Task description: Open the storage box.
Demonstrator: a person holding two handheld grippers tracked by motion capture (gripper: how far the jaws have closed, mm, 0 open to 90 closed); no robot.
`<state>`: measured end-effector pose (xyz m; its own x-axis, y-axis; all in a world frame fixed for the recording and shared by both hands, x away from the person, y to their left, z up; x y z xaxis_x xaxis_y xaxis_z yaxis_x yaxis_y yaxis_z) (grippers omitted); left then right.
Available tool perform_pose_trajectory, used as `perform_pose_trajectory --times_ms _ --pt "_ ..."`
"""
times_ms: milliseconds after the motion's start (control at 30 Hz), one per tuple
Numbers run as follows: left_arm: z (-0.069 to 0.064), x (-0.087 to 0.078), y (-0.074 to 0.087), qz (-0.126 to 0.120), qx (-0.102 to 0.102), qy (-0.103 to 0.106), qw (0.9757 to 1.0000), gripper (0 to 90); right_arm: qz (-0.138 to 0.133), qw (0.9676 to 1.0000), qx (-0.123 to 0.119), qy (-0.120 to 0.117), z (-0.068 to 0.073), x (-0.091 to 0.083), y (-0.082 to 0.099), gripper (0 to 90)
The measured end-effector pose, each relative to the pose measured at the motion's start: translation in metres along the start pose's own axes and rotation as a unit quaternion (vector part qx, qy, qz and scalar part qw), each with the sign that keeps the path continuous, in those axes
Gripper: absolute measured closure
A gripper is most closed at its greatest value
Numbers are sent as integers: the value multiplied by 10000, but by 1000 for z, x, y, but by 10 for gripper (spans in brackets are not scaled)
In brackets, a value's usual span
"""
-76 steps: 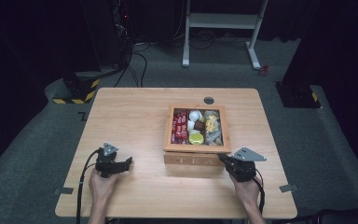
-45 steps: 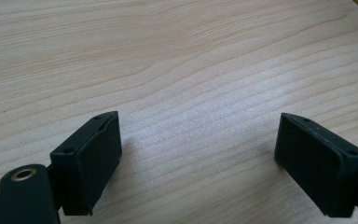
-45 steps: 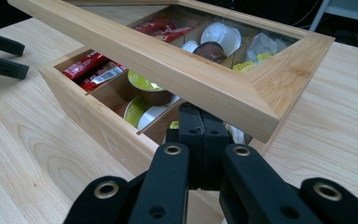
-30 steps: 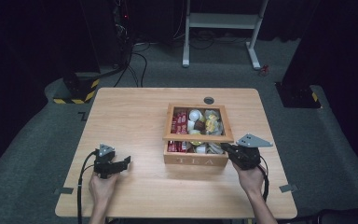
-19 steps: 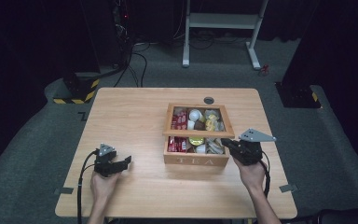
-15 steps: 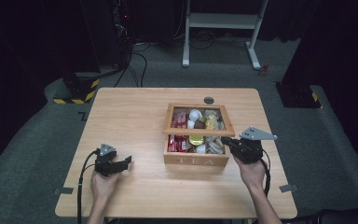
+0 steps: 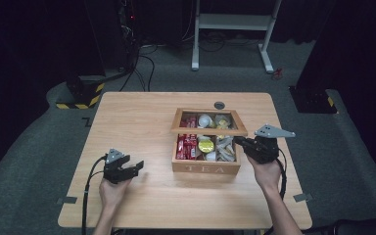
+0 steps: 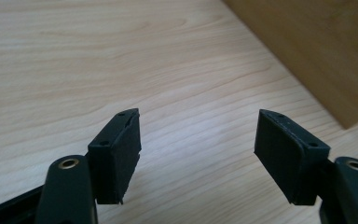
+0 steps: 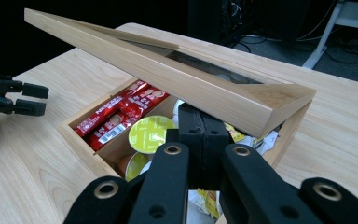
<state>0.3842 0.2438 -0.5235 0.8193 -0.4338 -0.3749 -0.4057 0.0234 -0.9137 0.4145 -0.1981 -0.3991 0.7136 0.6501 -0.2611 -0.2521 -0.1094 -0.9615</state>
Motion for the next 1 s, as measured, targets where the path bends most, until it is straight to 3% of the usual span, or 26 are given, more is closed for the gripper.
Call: perform_pose_trajectory --times_ms 67,133,167,333,467,667,767,833,1000 --pt "-6 2 -5 -15 25 154 9999 321 8 10000 14 -9 -1 0 -2 900" --pt "-14 3 -8 -62 243 215 9995 314 15 10000 16 -19 -2 1 -4 900" --pt "-21 6 -13 -51 340 412 9986 317 27 10000 20 -25 -3 1 -5 900" --pt "-33 14 -21 -101 363 688 9969 313 50 10000 20 -48 -4 2 -7 900" --pt "-47 18 -29 -291 629 936 9932 338 69 10000 31 -59 -4 2 -9 900" --pt "-65 26 -41 -243 713 1149 9905 360 78 9999 31 -62 -6 2 -12 900" --pt "-73 31 -48 -215 625 1444 9873 347 61 9999 67 -76 -6 3 -14 900" --pt "-81 35 -53 -232 755 1514 9853 342 59 9999 44 -77 -7 3 -15 900" --pt "-91 42 -56 -253 867 1509 9844 329 54 10000 43 -61 -8 4 -18 900"
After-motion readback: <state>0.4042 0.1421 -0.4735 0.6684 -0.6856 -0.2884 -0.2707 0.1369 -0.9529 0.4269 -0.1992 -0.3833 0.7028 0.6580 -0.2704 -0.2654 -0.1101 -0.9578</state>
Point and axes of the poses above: each handheld gripper's, and its own axes: x roughly forward along the jaws, y roughly out of its underside, z roughly to its left, the point moved 2 cm from there along x, roughly forward along the jaws, and after that the axes turned 12 degrees about -z, right-handed, at the moved point
